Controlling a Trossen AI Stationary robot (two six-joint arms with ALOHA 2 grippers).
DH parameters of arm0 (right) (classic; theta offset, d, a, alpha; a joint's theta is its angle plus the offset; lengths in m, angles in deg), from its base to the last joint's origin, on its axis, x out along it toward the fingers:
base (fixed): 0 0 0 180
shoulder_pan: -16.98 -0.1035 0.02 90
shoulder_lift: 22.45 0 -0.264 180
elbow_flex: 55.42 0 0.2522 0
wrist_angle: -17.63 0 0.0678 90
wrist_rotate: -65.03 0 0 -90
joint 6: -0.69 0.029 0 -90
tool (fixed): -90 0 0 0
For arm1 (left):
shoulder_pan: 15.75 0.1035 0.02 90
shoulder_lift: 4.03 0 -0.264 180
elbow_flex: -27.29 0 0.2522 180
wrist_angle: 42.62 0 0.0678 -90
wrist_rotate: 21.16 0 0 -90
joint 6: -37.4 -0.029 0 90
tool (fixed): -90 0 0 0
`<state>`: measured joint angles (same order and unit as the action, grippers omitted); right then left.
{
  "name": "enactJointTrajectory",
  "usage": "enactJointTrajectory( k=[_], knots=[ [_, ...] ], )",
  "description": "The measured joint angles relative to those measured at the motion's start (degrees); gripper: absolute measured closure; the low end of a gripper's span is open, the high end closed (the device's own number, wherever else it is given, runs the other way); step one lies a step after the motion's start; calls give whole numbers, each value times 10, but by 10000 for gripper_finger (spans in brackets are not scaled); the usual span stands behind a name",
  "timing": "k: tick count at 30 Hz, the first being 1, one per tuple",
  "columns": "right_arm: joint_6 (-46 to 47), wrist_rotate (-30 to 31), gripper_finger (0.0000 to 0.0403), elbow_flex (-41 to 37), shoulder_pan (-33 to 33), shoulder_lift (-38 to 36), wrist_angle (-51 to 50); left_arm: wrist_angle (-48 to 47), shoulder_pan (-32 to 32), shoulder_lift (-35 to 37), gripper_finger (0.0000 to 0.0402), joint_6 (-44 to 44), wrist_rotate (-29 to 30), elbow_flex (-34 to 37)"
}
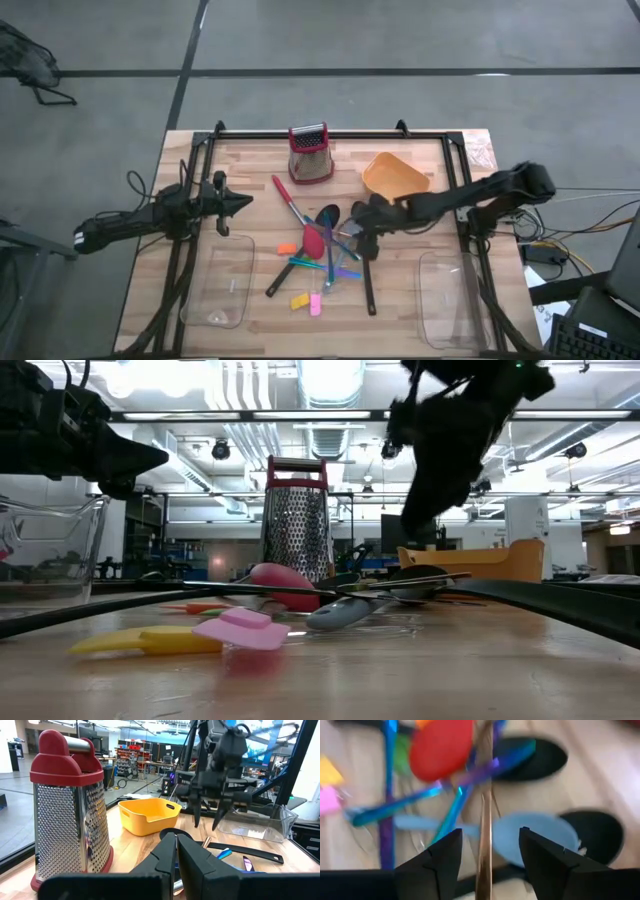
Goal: Pick & Place Kitchen Items
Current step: Put the gold knife into the yellow bin
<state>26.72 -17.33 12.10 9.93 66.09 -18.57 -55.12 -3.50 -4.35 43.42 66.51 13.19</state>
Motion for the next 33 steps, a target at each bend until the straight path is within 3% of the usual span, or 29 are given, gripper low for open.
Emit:
enactJointTrajectory(
  k=[13,23,33],
  knots=[
    [-3,-17,226,131,-31,124,-149,0,0,0,378,0,0,0],
    [-5,37,219,115,-38,140,-154,0,0,0,378,0,0,0],
    [-6,45,228,75,-38,139,-126,0,0,0,378,0,0,0]
  ],
)
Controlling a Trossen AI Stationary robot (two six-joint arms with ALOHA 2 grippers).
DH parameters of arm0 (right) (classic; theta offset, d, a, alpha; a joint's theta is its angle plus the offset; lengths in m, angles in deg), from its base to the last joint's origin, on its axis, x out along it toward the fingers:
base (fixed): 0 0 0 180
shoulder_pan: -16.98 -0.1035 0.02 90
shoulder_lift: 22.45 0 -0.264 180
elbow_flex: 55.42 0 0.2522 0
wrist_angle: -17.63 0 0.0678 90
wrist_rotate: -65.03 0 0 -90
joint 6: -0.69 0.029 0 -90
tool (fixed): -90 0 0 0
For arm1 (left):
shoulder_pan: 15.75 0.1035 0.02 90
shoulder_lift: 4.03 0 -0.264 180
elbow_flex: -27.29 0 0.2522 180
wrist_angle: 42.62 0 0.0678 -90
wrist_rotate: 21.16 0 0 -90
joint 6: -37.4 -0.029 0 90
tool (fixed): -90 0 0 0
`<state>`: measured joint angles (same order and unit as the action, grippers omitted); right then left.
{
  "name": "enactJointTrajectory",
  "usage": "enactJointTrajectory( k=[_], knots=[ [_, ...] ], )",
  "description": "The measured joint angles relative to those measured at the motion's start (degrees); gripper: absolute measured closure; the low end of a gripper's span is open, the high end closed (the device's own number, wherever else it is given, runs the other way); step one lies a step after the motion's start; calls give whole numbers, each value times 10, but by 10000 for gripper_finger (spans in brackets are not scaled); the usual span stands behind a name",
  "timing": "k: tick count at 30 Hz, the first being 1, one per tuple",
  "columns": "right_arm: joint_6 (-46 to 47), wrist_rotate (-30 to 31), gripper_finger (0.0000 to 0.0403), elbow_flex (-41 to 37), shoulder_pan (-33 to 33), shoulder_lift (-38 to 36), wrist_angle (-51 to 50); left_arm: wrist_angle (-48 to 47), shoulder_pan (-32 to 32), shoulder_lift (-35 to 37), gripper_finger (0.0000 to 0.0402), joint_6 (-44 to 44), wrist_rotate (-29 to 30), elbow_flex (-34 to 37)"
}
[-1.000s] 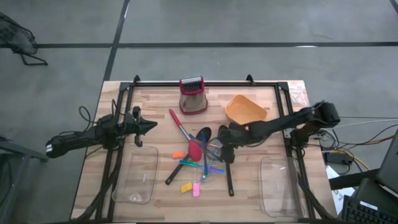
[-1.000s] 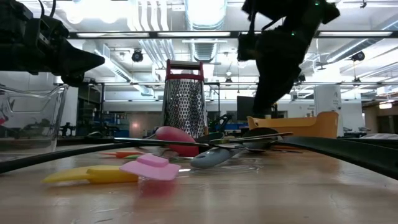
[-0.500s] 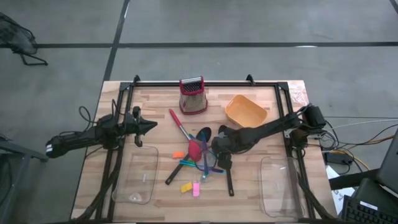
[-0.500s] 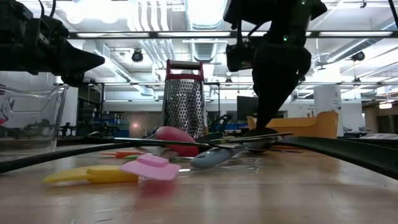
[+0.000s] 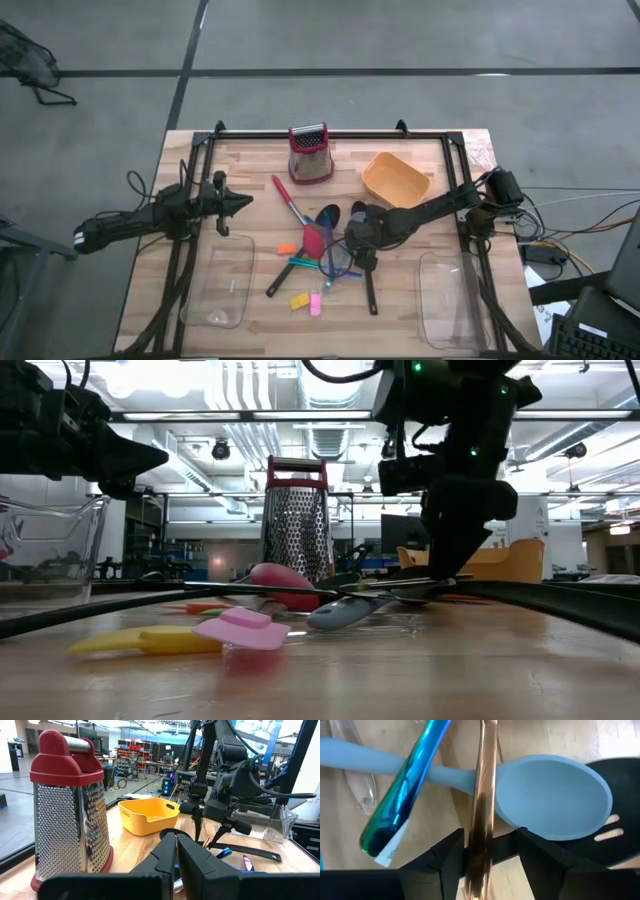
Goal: Pick & Place Kitchen Items
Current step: Put the gold knife into the yellow bin
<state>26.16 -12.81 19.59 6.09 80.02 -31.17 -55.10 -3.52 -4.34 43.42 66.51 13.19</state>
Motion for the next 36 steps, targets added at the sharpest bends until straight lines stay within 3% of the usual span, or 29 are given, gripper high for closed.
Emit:
enactJointTrajectory(
  k=[17,36],
  knots=[
    [-2,-2,346,-6,-1,-1,13,0,0,0,378,0,0,0],
    [10,3,339,-5,-2,-43,-23,0,0,0,378,0,0,0]
  ],
)
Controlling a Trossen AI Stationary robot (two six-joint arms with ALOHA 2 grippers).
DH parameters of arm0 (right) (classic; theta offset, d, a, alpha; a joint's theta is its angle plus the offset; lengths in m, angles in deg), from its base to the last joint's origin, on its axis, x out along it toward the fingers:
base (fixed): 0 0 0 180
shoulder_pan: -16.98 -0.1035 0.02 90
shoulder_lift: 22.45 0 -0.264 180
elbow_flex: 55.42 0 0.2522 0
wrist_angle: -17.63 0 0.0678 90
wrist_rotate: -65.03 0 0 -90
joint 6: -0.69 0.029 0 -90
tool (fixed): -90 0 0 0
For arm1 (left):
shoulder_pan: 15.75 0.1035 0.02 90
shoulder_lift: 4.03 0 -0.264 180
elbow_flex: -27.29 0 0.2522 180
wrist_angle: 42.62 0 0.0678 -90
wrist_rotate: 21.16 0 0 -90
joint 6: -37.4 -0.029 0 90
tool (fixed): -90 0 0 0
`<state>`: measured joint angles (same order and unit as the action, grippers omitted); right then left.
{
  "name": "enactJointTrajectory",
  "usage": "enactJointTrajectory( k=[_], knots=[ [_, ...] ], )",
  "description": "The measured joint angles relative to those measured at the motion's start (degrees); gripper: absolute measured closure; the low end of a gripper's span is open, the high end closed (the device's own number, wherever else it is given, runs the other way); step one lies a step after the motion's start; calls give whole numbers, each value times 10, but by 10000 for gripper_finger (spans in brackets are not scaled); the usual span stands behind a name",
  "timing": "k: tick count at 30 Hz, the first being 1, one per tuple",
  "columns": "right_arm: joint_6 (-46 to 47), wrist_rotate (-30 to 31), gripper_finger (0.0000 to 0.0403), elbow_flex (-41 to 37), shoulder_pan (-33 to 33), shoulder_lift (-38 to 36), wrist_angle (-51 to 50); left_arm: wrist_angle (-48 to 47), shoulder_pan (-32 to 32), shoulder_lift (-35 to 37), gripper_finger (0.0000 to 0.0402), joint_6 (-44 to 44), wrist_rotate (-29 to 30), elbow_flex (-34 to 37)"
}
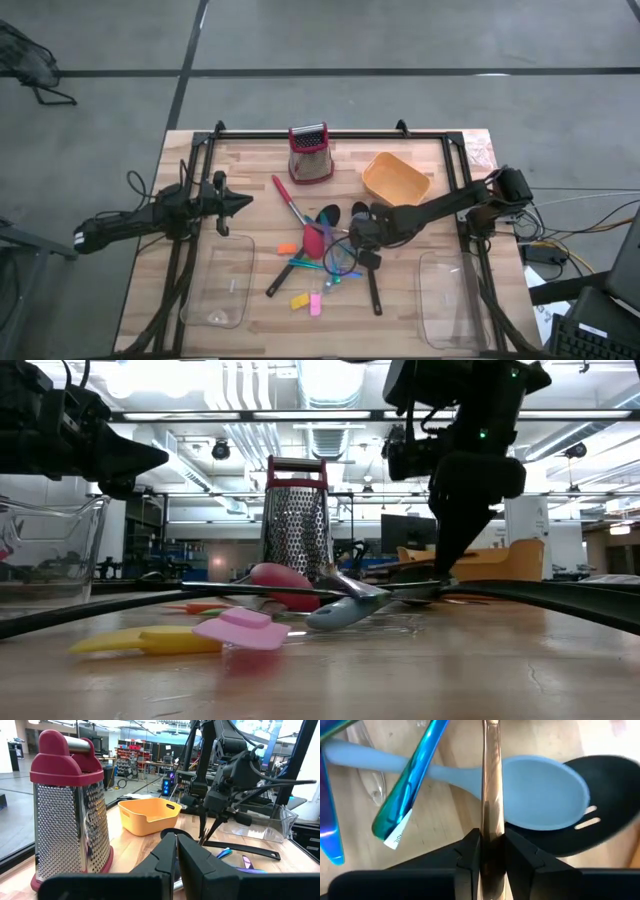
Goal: Pick & Place Kitchen Items
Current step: Put the gold knife into the yellow bin
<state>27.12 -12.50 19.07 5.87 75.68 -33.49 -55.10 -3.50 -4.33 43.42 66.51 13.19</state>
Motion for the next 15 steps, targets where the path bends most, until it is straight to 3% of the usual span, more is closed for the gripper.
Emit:
enactJointTrajectory(
  k=[15],
  knots=[
    [54,57,337,0,0,-22,-70,0,0,0,378,0,0,0]
  ],
)
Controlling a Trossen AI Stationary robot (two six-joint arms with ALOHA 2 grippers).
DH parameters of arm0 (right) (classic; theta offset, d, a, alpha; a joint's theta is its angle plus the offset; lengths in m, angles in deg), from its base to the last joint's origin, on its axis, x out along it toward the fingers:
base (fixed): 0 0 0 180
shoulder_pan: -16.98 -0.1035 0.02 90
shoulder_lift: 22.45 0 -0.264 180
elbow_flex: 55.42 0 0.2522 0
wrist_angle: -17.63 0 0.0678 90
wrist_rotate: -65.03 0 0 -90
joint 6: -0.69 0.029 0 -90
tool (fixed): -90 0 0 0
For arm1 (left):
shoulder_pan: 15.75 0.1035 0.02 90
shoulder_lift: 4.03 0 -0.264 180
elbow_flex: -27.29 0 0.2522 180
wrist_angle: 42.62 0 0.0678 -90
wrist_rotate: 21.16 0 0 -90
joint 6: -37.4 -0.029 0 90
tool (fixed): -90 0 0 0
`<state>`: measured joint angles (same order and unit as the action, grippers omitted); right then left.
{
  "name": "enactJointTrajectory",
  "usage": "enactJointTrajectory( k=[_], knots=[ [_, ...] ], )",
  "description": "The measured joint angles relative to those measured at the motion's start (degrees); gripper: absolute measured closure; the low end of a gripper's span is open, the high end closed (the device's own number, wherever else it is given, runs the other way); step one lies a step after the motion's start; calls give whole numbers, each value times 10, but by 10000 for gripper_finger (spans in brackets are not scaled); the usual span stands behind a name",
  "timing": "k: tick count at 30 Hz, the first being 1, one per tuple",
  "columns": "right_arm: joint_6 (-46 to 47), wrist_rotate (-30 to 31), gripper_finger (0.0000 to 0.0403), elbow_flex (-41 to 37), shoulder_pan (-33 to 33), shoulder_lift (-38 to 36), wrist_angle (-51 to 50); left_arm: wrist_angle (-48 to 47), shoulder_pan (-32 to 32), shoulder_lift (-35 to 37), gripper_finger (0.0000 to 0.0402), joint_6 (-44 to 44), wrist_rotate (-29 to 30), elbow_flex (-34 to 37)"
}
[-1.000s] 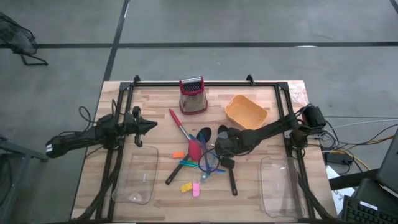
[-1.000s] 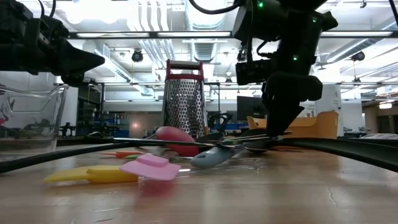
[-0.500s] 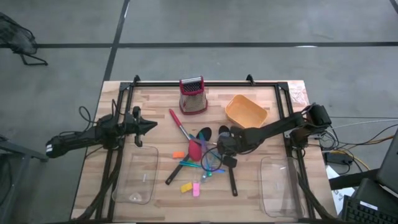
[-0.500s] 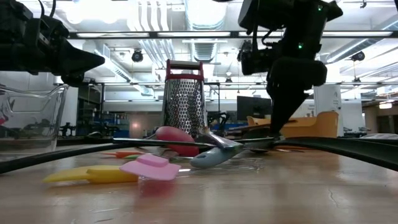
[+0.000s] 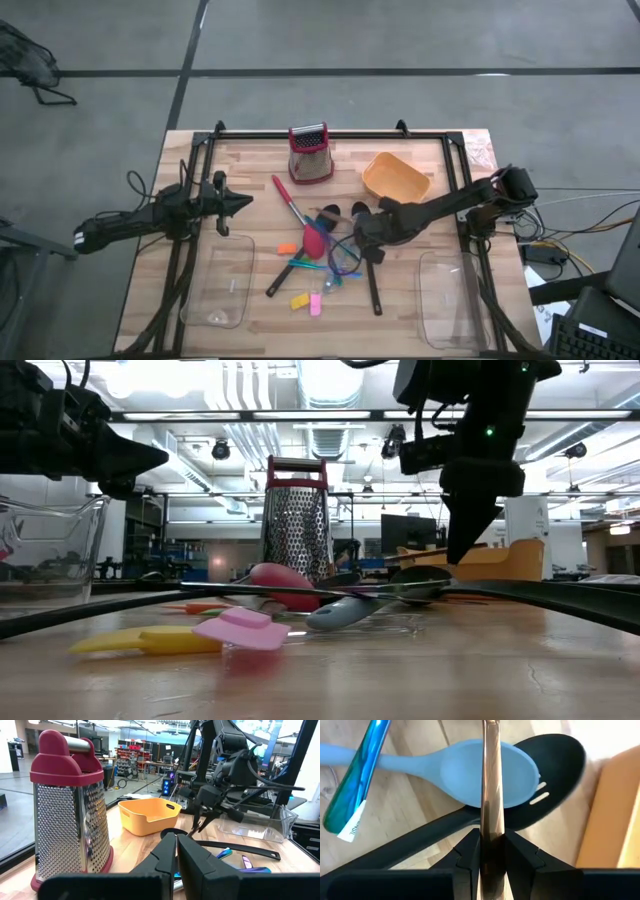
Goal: Pick & Place Kitchen Items
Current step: Put the gold knife into the yellow bin
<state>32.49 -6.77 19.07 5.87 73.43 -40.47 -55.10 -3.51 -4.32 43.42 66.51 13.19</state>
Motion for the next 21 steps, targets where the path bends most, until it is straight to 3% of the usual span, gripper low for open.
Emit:
enactJointTrajectory(
  k=[11,21],
  knots=[
    [89,63,335,0,1,-58,-103,0,0,0,378,0,0,0],
    [228,127,331,-7,4,-114,-212,0,0,0,378,0,0,0]
  ],
)
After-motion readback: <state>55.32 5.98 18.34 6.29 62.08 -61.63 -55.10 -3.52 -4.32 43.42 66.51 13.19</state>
